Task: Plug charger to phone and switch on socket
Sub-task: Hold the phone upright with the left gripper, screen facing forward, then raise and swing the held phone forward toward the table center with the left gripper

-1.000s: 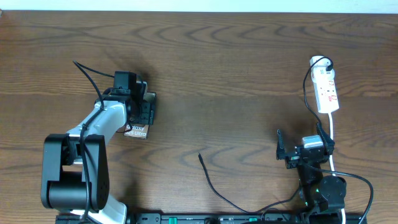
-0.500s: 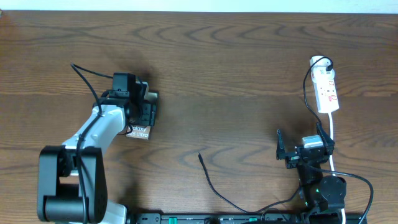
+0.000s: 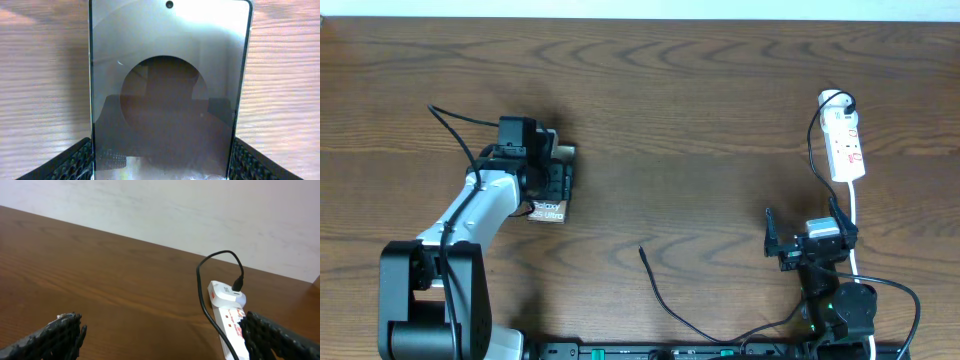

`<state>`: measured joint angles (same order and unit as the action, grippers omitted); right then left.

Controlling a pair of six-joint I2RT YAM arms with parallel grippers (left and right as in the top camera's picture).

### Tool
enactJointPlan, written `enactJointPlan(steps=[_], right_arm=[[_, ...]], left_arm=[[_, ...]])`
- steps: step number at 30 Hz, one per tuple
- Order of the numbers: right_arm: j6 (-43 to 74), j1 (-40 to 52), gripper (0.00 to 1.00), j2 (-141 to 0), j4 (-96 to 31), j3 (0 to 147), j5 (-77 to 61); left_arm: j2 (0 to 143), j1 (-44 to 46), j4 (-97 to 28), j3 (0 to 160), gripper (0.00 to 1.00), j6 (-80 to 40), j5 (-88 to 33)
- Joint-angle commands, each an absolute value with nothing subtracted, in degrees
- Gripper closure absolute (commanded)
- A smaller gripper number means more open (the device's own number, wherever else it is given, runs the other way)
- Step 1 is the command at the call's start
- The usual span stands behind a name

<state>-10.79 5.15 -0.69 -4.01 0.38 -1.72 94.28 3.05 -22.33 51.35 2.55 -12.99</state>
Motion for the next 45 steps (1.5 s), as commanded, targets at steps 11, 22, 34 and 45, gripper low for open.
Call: enactJointPlan(steps=[11, 22, 34, 45], right_arm=[[-10.35, 4.75, 0.01, -0.32, -4.27, 0.32, -2.07], [-10.35, 4.75, 0.01, -0.32, -4.27, 0.32, -2.07], [-10.35, 4.75, 0.01, -0.32, -4.27, 0.32, -2.07], [-10.35, 4.75, 0.01, -0.32, -4.27, 0.32, -2.07]], left_arm=[[93.10, 3.11, -16.36, 53.91, 0.81, -11.68, -38.35], [93.10, 1.98, 1.13, 53.91, 0.81, -42.76, -57.60], [93.10, -1.02, 32.18, 53.91, 0.87, -85.01, -69.45], [93.10, -1.02, 49.30, 53.91, 0.92, -110.76, -68.40]])
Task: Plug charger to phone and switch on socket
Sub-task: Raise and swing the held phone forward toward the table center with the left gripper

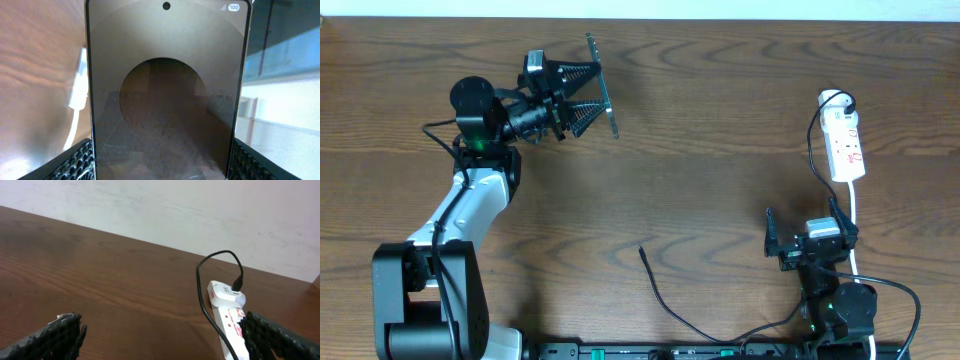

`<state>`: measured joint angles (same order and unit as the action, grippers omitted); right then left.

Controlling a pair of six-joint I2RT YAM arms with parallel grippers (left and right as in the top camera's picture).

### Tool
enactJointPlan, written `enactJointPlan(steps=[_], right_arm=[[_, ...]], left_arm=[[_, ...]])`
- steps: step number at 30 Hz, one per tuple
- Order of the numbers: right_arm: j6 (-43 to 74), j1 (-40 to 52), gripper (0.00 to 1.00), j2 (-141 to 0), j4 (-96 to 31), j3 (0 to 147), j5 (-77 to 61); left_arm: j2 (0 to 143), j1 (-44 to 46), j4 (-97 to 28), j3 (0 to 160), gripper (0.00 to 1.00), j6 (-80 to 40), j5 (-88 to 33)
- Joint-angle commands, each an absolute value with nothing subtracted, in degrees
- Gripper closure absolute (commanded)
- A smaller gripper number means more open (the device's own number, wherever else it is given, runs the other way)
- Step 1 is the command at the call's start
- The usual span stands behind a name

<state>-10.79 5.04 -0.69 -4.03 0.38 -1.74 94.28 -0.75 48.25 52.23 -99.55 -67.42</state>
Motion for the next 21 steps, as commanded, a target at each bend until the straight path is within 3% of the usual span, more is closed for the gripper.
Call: enactJointPlan(steps=[1, 6, 21], right_arm=[[-10.35, 4.75, 0.01, -0.32, -4.27, 0.32, -2.07], [-10.35, 4.75, 0.01, -0.32, -4.27, 0.32, -2.07], [-10.35, 4.75, 0.01, -0.32, -4.27, 0.32, -2.07]], left_arm=[[93.10, -1.02, 49.28, 53.91, 0.92, -112.42, -68.36], [93.10, -1.02, 49.21, 53.91, 0.92, -119.61, -68.23], [93.10, -1.02, 49.17, 53.91, 0.93, -119.61, -66.11]])
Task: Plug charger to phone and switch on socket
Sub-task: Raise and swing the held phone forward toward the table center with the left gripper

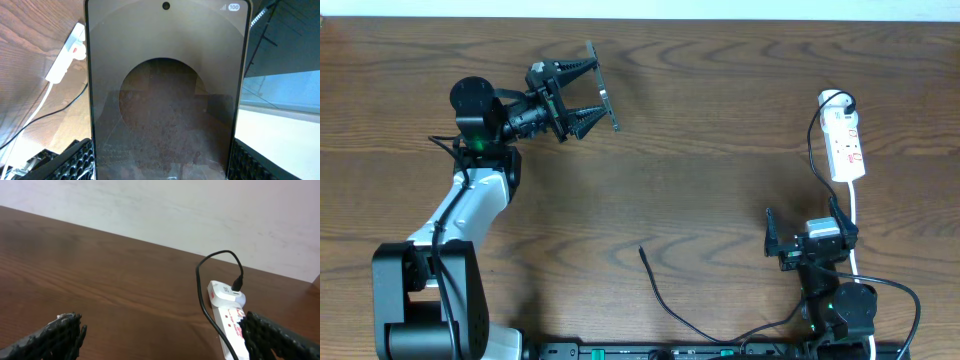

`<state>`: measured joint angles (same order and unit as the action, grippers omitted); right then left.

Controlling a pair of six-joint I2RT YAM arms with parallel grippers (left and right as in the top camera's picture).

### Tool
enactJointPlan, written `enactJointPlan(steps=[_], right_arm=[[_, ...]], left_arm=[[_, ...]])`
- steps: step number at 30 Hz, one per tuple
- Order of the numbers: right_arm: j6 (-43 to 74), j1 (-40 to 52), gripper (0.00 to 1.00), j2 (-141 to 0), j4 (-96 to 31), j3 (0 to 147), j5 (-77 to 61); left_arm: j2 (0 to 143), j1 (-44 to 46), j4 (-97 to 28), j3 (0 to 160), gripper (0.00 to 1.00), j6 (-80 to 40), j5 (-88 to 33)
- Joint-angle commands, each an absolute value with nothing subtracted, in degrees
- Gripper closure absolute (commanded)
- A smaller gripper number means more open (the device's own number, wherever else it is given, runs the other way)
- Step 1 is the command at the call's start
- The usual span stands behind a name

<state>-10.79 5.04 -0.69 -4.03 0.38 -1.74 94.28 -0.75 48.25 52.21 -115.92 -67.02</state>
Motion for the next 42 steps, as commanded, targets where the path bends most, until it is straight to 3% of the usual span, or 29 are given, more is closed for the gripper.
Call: enactJointPlan(steps=[1, 14, 33, 42], right_arm=[[-10.35, 4.75, 0.01, -0.32, -4.27, 0.32, -2.07], [-10.35, 4.75, 0.01, -0.32, -4.27, 0.32, -2.04], [-10.35, 4.75, 0.01, -0.32, -4.27, 0.32, -2.07], [-10.35, 4.75, 0.01, -0.32, -4.27, 0.32, -2.07]], left_arm=[[93.10, -1.02, 49.17, 53.91, 0.93, -119.61, -65.73], [93.10, -1.02, 48.95, 53.91, 0.92, -119.61, -59.53], [93.12, -1.02, 48.84, 53.91, 0.93, -119.61, -59.51], [93.23, -0.99, 39.46, 53.87, 0.92, -117.89, -59.51]])
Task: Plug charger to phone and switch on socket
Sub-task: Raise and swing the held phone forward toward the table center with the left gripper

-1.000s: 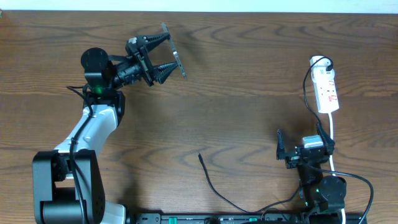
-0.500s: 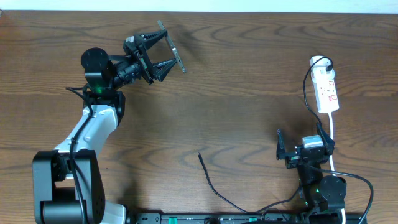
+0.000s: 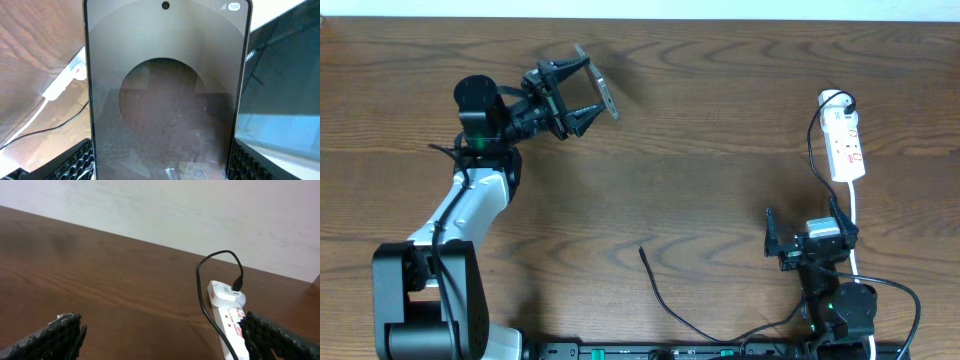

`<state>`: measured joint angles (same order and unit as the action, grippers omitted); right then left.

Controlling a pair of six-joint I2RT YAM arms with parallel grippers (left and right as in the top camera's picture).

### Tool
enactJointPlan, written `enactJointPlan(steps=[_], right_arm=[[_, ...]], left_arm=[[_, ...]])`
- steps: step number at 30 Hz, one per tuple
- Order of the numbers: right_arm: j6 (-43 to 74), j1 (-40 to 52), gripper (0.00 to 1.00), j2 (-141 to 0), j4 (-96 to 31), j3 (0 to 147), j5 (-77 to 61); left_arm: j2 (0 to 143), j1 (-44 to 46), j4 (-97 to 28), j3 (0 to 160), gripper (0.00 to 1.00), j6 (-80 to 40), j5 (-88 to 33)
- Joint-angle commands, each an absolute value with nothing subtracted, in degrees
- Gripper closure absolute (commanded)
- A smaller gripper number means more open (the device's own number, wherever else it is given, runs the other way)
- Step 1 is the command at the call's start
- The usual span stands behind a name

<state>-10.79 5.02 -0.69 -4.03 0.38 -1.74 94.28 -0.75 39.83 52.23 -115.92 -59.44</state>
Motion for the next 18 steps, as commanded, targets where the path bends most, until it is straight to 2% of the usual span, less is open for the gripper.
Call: enactJointPlan(steps=[1, 18], right_arm=[[-10.35, 4.75, 0.01, -0.32, -4.27, 0.32, -2.07], [-10.35, 4.75, 0.01, -0.32, -4.27, 0.32, -2.07]], left_arm=[[93.23, -0.99, 39.48, 53.87, 0.93, -117.89, -59.51], [93.23, -1.02, 39.51, 53.87, 0.93, -117.95, -60.01]])
